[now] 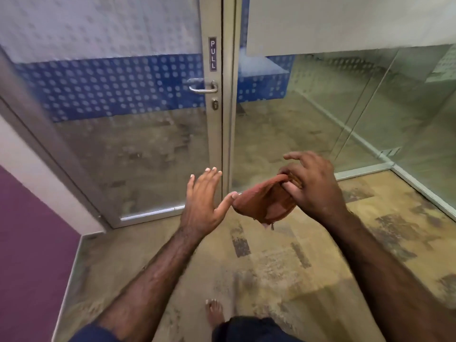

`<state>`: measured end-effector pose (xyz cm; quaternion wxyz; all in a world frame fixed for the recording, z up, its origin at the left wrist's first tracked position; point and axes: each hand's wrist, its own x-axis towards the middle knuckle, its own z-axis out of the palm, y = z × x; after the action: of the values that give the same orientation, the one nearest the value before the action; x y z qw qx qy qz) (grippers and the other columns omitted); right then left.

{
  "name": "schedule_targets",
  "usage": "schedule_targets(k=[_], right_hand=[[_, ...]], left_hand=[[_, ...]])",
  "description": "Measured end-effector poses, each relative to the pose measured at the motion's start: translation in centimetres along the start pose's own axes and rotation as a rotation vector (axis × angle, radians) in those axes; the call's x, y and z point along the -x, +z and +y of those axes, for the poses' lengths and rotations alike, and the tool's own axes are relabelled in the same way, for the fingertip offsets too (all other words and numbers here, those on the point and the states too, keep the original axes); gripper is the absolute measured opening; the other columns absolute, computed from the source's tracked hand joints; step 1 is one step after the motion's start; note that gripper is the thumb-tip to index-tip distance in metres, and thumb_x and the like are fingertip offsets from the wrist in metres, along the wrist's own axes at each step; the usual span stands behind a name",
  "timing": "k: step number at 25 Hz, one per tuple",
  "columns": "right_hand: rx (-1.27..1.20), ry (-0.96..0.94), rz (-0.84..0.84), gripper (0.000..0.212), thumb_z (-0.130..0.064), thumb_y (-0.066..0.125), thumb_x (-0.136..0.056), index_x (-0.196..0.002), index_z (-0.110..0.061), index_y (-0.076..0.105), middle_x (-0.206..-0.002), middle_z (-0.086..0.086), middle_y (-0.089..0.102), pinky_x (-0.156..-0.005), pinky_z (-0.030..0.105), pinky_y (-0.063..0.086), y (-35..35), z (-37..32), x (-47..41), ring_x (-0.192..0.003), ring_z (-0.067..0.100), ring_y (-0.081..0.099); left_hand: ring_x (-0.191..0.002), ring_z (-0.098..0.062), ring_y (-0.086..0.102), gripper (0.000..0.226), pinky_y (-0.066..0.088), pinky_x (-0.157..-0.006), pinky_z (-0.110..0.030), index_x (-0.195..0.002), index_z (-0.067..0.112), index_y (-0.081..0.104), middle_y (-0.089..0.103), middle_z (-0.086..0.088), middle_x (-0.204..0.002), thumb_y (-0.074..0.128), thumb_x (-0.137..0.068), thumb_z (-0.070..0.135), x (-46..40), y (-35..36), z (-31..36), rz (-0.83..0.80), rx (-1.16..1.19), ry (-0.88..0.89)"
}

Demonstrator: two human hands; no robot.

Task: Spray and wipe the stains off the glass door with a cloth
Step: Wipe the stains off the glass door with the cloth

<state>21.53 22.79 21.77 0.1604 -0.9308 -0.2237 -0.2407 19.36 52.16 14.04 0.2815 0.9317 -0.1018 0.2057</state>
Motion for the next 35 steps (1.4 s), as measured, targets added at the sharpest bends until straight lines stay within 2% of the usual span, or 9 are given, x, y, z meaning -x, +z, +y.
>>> schedule_targets(k=[6, 13, 15, 20, 23, 25, 29, 32, 35], right_hand=[[-0.067, -0.105, 0.025, 0.025, -0.033, 0.071, -0.083, -0.104, -0.021, 0.079, -0.116, 0.006, 0.063, -0.088, 0.05, 0.047, 6.3, -2.9, -9.9, -0.108, 0.037, 0.058], [-0.171, -0.18, 0.014, 0.035, -0.042, 0.059, -0.088, -0.105, -0.023, 0.082, -0.11, 0.008, 0.063, -0.087, 0.049, 0.048, 11.7, -7.0, -21.8, -0.102, 0.038, 0.06], [-0.203, -0.202, 0.025, 0.035, -0.042, 0.06, -0.088, -0.106, -0.021, 0.082, -0.108, 0.008, 0.063, -0.087, 0.048, 0.049, 13.1, -7.8, -24.8, -0.101, 0.037, 0.061], [-0.298, -0.226, 0.091, 0.03, -0.031, 0.073, -0.089, -0.117, -0.022, 0.081, -0.101, 0.003, 0.059, -0.087, 0.052, 0.053, 17.0, -10.4, -30.8, -0.097, 0.033, 0.06], [-0.335, -0.189, 0.112, 0.046, -0.022, 0.088, -0.088, -0.132, -0.022, 0.076, -0.1, 0.002, 0.062, -0.087, 0.054, 0.055, 19.6, -12.8, -32.5, -0.096, 0.032, 0.061], [-0.353, -0.121, 0.057, 0.061, -0.028, 0.091, -0.086, -0.143, -0.023, 0.07, -0.106, 0.0, 0.066, -0.092, 0.053, 0.056, 21.3, -14.4, -33.7, -0.1, 0.03, 0.062], [-0.431, 0.086, -0.138, 0.078, -0.04, 0.087, -0.087, -0.157, -0.039, 0.051, -0.137, -0.01, 0.071, -0.107, 0.036, 0.052, 24.4, -17.6, -36.8, -0.123, 0.014, 0.064], [-0.496, 0.141, -0.171, 0.053, -0.032, 0.084, -0.086, -0.132, -0.048, 0.065, -0.119, -0.028, 0.074, -0.097, 0.03, 0.058, 26.2, -19.9, -39.5, -0.107, -0.008, 0.066], [-0.512, 0.215, -0.162, 0.027, -0.021, 0.083, -0.083, -0.09, -0.044, 0.069, -0.093, -0.019, 0.072, -0.076, 0.028, 0.049, 27.4, -22.0, -42.3, -0.091, -0.003, 0.066]], left_hand=[[-0.16, -0.022, 0.041, 0.073, 0.018, -0.136, -0.055, -0.156, 0.009, 0.055, 0.051, -0.006, -0.166, 0.055, -0.103, 0.061, -5.1, -2.5, -6.8, 0.086, -0.047, -0.081], [-0.151, -0.016, 0.05, 0.08, 0.024, -0.135, -0.052, -0.157, 0.014, 0.054, 0.059, -0.001, -0.159, 0.056, -0.098, 0.069, -15.4, -5.0, -12.4, -0.042, -0.028, 0.105], [-0.144, -0.012, 0.055, 0.067, 0.027, -0.133, -0.047, -0.155, 0.02, 0.057, 0.063, 0.003, -0.155, 0.061, -0.101, 0.059, -18.2, -5.9, -14.0, -0.085, 0.028, 0.158], [-0.116, -0.01, 0.072, 0.031, 0.047, -0.112, -0.02, -0.135, 0.02, 0.073, 0.078, 0.005, -0.129, 0.067, -0.105, 0.021, -22.6, -8.5, -18.5, 0.034, 0.157, 0.159], [-0.112, -0.009, 0.074, 0.029, 0.058, -0.102, -0.036, -0.13, 0.02, 0.075, 0.079, 0.008, -0.123, 0.061, -0.106, 0.027, -23.8, -10.0, -21.5, 0.08, 0.242, 0.039], [-0.112, -0.008, 0.073, 0.029, 0.058, -0.101, -0.038, -0.128, 0.024, 0.074, 0.078, 0.013, -0.121, 0.059, -0.105, 0.03, -24.3, -11.2, -23.7, 0.132, 0.277, 0.001], [-0.118, -0.013, 0.072, 0.03, 0.058, -0.105, -0.048, -0.131, 0.016, 0.075, 0.078, 0.007, -0.127, 0.061, -0.106, 0.025, -25.5, -14.2, -28.7, 0.141, 0.309, -0.014], [-0.12, -0.015, 0.071, 0.032, 0.056, -0.105, -0.052, -0.131, 0.016, 0.075, 0.076, 0.009, -0.128, 0.06, -0.105, 0.027, -26.6, -16.7, -32.3, 0.11, 0.283, 0.077], [-0.118, -0.014, 0.07, 0.029, 0.055, -0.104, -0.053, -0.132, 0.019, 0.074, 0.076, 0.009, -0.127, 0.063, -0.105, 0.021, -28.4, -19.1, -35.7, 0.06, 0.255, 0.172]])
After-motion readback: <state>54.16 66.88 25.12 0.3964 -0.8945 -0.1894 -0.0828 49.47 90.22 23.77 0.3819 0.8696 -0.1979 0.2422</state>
